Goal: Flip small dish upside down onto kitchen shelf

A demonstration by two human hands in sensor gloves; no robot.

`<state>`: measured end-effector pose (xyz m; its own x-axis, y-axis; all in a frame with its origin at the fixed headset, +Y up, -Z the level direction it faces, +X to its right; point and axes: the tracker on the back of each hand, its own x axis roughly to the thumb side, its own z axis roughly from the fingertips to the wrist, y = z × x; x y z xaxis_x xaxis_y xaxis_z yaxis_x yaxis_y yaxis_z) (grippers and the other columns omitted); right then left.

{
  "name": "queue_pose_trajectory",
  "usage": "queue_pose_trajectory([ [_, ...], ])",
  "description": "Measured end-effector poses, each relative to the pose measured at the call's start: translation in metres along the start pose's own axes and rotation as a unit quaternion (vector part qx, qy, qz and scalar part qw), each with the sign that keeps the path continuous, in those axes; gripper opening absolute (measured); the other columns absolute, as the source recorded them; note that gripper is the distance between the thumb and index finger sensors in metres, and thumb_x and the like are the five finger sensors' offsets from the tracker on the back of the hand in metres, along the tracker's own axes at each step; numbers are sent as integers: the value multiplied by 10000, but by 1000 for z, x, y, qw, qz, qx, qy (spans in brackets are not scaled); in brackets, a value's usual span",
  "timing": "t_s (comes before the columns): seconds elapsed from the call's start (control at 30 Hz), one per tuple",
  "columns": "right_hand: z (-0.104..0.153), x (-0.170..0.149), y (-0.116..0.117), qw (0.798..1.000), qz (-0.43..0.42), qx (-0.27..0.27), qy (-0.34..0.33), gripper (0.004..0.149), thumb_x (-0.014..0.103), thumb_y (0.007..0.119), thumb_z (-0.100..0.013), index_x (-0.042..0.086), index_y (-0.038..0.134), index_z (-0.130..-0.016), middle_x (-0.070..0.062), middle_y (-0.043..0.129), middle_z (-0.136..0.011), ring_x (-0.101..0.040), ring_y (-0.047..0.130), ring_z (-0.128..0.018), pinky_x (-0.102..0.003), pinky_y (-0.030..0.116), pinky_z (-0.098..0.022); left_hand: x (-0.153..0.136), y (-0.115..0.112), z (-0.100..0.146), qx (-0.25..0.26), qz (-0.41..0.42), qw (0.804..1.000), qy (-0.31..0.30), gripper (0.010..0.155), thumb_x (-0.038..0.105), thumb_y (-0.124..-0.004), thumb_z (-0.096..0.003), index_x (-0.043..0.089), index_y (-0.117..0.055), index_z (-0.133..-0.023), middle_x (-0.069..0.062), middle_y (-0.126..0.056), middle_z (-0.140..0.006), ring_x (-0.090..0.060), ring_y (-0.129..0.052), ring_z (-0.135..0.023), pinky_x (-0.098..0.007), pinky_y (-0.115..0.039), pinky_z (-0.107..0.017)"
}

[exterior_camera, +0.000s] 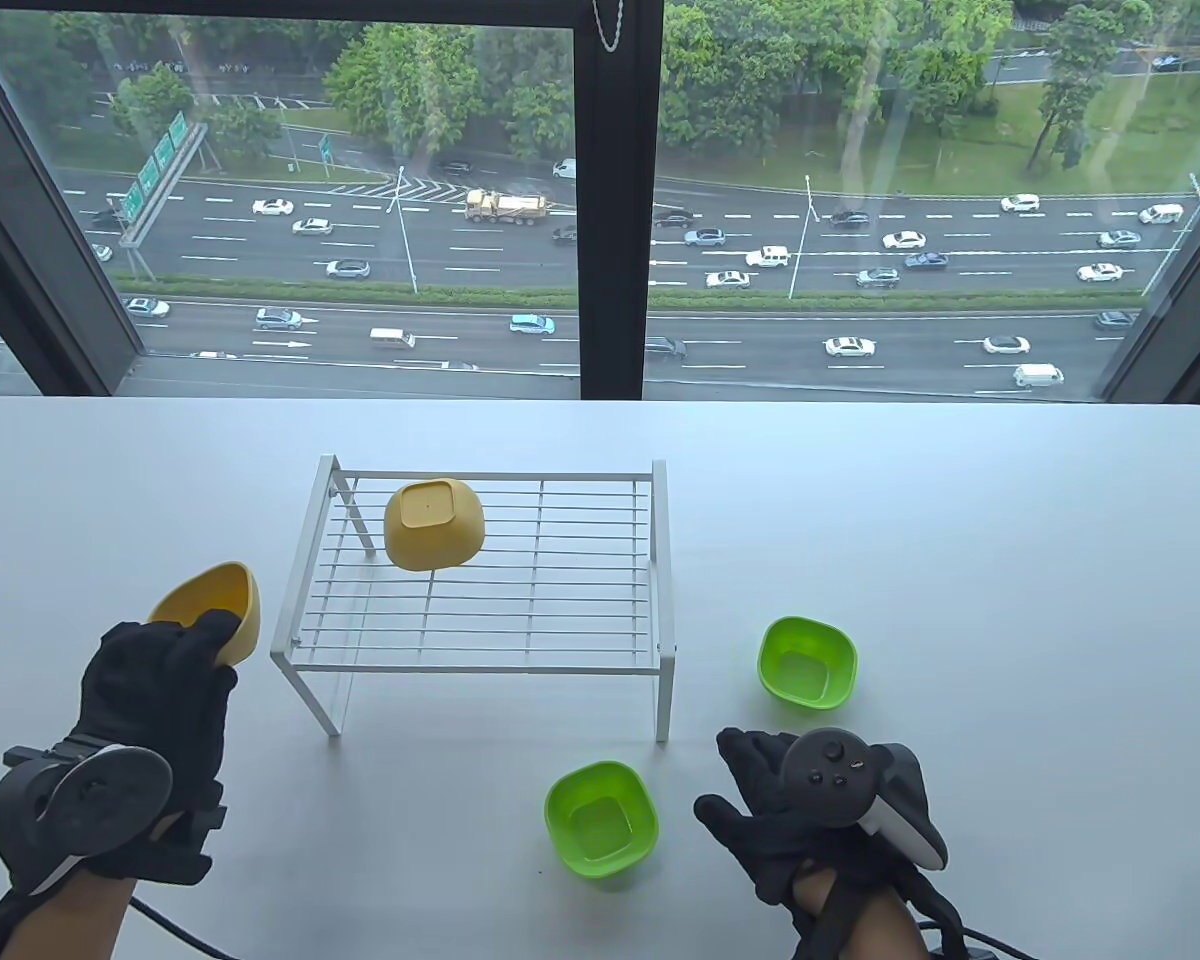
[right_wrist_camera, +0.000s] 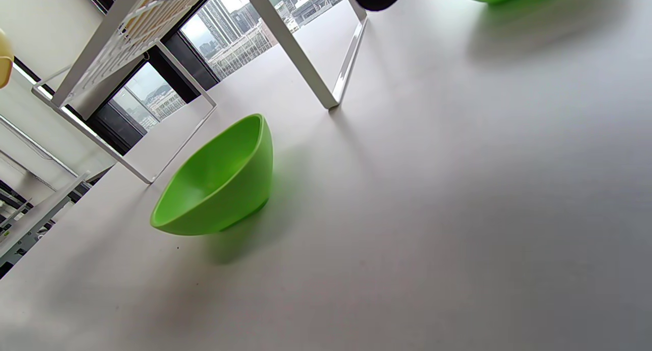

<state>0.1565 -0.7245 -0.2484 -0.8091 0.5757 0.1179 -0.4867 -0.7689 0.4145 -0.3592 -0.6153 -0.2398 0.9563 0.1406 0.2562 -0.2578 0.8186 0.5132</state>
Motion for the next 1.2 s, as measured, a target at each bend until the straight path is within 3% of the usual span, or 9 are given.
queue_pose_trajectory([
  [0.27, 0, 0, 0, 1000, -1, 0, 1, 821, 648, 614, -501, 167, 332, -1104, -186, 359, -1159, -485, 251, -1039, -718, 226, -688, 8, 6, 4, 26, 20, 998, -51, 555, 416, -547, -484, 340, -479, -1030, 47, -713, -871, -255, -712, -890, -610, -605, -784],
  [0.73, 1, 2, -2, 1000, -2, -7, -6, 832, 651, 609, -504, 168, 289, -1102, -190, 289, -1164, -485, 242, -1038, -716, 232, -691, 25, 15, -1, 28, 41, 992, -113, 551, 509, -565, -473, 308, -529, -985, 57, -740, -813, -236, -751, -830, -555, -680, -743],
  [1.2, 3, 5, -1, 1000, -6, -10, -20, 841, 657, 604, -504, 172, 264, -1100, -187, 249, -1163, -486, 240, -1037, -715, 243, -693, 88, 29, -23, -28, 5, 988, -153, 628, 616, -616, -448, 289, -523, -977, 69, -744, -785, -216, -792, -773, -518, -754, -684],
])
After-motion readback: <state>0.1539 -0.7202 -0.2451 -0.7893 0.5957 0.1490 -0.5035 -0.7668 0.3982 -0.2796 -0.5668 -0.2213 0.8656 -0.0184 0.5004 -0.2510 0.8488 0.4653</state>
